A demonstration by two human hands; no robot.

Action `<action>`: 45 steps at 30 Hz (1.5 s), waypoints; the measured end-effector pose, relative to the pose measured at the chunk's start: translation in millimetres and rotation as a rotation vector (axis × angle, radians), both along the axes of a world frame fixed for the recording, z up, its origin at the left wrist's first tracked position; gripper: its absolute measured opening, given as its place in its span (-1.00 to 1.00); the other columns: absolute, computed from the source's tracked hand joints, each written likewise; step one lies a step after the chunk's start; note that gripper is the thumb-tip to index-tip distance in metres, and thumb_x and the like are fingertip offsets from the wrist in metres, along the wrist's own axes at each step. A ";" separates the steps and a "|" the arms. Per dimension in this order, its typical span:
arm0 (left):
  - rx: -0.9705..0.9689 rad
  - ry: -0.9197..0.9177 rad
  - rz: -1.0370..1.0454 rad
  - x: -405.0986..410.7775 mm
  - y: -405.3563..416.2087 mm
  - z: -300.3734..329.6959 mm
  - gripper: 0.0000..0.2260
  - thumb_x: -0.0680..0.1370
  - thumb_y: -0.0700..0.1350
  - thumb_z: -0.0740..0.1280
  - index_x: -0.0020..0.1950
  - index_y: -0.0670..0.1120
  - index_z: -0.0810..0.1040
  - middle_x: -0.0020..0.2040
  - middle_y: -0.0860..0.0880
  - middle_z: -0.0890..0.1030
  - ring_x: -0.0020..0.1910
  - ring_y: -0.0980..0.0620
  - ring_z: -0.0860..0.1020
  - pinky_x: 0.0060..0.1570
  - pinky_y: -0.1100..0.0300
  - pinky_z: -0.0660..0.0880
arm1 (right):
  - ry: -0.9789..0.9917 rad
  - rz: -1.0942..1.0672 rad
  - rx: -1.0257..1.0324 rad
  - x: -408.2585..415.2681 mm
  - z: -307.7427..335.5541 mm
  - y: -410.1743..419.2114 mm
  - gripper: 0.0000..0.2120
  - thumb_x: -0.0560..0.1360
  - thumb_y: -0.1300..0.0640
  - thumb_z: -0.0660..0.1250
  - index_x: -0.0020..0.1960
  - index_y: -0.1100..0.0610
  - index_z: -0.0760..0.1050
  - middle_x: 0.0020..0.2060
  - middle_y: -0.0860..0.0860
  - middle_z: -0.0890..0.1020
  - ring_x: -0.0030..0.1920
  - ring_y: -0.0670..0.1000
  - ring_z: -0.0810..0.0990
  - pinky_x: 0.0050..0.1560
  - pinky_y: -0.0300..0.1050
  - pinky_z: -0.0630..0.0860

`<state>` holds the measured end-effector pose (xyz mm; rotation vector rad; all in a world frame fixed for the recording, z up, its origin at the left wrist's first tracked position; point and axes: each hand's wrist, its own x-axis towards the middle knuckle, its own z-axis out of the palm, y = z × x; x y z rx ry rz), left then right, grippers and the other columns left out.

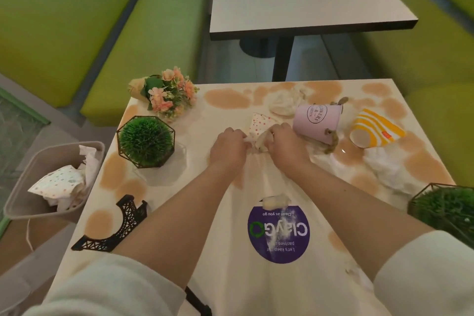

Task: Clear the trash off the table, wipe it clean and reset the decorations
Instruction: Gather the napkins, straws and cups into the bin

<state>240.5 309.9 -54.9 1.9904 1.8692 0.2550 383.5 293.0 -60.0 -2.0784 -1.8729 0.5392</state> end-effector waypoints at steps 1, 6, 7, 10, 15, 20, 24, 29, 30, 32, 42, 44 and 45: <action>0.008 -0.017 0.022 -4.1 -0.8 2.4 -0.75 0.61 -0.02 0.26 0.23 -0.08 0.55 0.16 -0.09 0.49 0.18 -0.10 0.47 0.05 0.03 0.46 | 0.012 0.000 0.018 -2.8 2.4 -2.3 -0.81 0.60 0.19 0.20 0.19 0.17 0.47 0.12 0.08 0.46 0.02 0.12 0.51 -0.17 -0.08 0.32; 0.078 -0.170 0.136 -20.6 -7.1 21.8 -0.75 0.62 0.03 0.24 0.18 -0.10 0.52 0.20 -0.05 0.44 0.14 -0.06 0.46 0.02 0.06 0.45 | 0.160 -0.091 0.109 -15.1 17.8 -12.5 -0.75 0.64 0.09 0.15 0.21 0.15 0.50 0.11 0.04 0.50 0.04 0.06 0.50 -0.11 -0.08 0.36; 0.081 -0.210 0.157 -29.3 -9.4 30.3 -0.76 0.62 0.02 0.25 0.17 -0.10 0.51 0.16 -0.04 0.48 0.11 -0.06 0.48 0.01 0.07 0.44 | 0.183 -0.111 0.135 -22.5 25.6 -15.0 -0.75 0.64 0.08 0.15 0.22 0.15 0.50 0.11 0.03 0.51 0.04 0.04 0.50 -0.10 -0.09 0.35; 0.075 -0.296 0.208 -52.3 -16.3 49.9 -0.80 0.63 0.03 0.24 0.15 -0.07 0.45 -0.02 0.00 0.55 -0.06 -0.04 0.50 -0.12 0.10 0.42 | 0.274 -0.171 0.189 -41.7 43.9 -24.3 -0.77 0.63 0.08 0.17 0.19 0.13 0.51 0.05 -0.01 0.49 -0.02 0.00 0.48 -0.09 -0.13 0.34; 0.109 -0.416 0.242 -104.2 -31.9 84.7 -0.81 0.62 0.06 0.24 0.17 0.01 0.44 -0.02 0.02 0.59 -0.09 -0.05 0.55 -0.08 0.03 0.51 | 0.367 -0.164 0.248 -90.5 73.9 -43.3 -0.81 0.61 0.06 0.22 0.17 0.07 0.52 -0.02 -0.08 0.46 -0.04 -0.05 0.47 -0.07 -0.17 0.34; 0.128 -0.587 0.296 -185.4 -55.8 112.8 -0.73 0.58 0.07 0.32 0.23 0.00 0.56 0.02 0.04 0.60 -0.03 0.02 0.55 -0.08 0.11 0.50 | 0.417 -0.126 0.294 -164.1 104.1 -57.7 -0.77 0.62 0.03 0.24 0.21 0.08 0.53 0.00 -0.07 0.50 -0.04 -0.08 0.47 -0.02 -0.20 0.37; 0.113 -0.511 0.363 -255.1 -70.8 114.1 -0.71 0.58 0.01 0.36 0.28 -0.02 0.59 0.08 0.02 0.65 -0.05 0.06 0.55 -0.18 0.28 0.39 | 0.449 -0.060 0.274 -225.4 114.0 -62.6 -0.77 0.61 0.03 0.26 0.19 0.09 0.55 0.01 -0.02 0.54 -0.06 -0.09 0.47 -0.04 -0.21 0.38; 0.101 -0.526 0.470 -332.5 -85.8 100.0 -0.76 0.59 -0.17 0.32 0.21 -0.01 0.64 0.10 0.04 0.67 0.10 0.02 0.57 0.00 0.23 0.44 | 0.465 0.023 0.217 -298.6 108.5 -67.3 -0.80 0.60 0.06 0.28 0.14 0.10 0.59 -0.04 -0.02 0.52 -0.07 -0.06 0.48 -0.04 -0.20 0.34; 0.092 -0.527 0.501 -348.4 -88.2 96.7 -0.79 0.58 -0.13 0.33 0.19 0.01 0.65 0.06 0.06 0.67 0.06 0.04 0.58 0.00 0.21 0.47 | 0.457 0.041 0.201 -313.0 104.7 -68.6 -0.79 0.59 0.06 0.29 0.15 0.11 0.60 -0.04 -0.02 0.52 -0.07 -0.05 0.48 -0.04 -0.20 0.35; 0.066 -0.528 0.573 -380.9 -89.9 86.1 -0.85 0.57 -0.06 0.35 0.12 0.05 0.65 0.02 0.11 0.66 -0.02 0.08 0.58 -0.10 0.19 0.49 | 0.452 0.069 0.161 -339.8 95.4 -70.6 -0.79 0.59 0.06 0.30 0.15 0.10 0.61 -0.03 -0.01 0.53 -0.07 -0.06 0.47 -0.04 -0.20 0.34; 0.004 -0.416 0.745 -484.8 -93.6 33.7 -0.95 0.52 -0.11 0.40 -0.04 -0.01 0.56 -0.04 0.03 0.60 -0.13 0.05 0.53 -0.25 0.20 0.36 | 0.435 0.076 0.003 -427.1 59.1 -62.5 -0.88 0.57 0.05 0.34 0.09 0.00 0.57 -0.09 -0.08 0.58 -0.14 -0.11 0.53 -0.13 -0.10 0.53; -0.001 -0.438 0.762 -492.2 -89.5 23.8 -0.94 0.52 -0.10 0.39 -0.06 -0.03 0.53 -0.02 0.01 0.60 -0.14 0.03 0.56 -0.32 0.22 0.36 | 0.406 0.087 -0.006 -437.2 49.9 -58.6 -0.88 0.56 0.03 0.34 0.08 -0.02 0.56 -0.10 -0.10 0.58 -0.13 -0.10 0.54 -0.13 -0.10 0.54; 0.000 -0.460 0.760 -494.6 -86.7 18.8 -0.94 0.53 -0.10 0.38 -0.08 -0.02 0.52 0.01 0.00 0.61 -0.14 0.02 0.58 -0.31 0.22 0.39 | 0.387 0.091 -0.007 -441.8 45.5 -56.5 -0.88 0.55 0.03 0.35 0.08 -0.03 0.56 -0.10 -0.11 0.59 -0.12 -0.10 0.55 -0.13 -0.08 0.55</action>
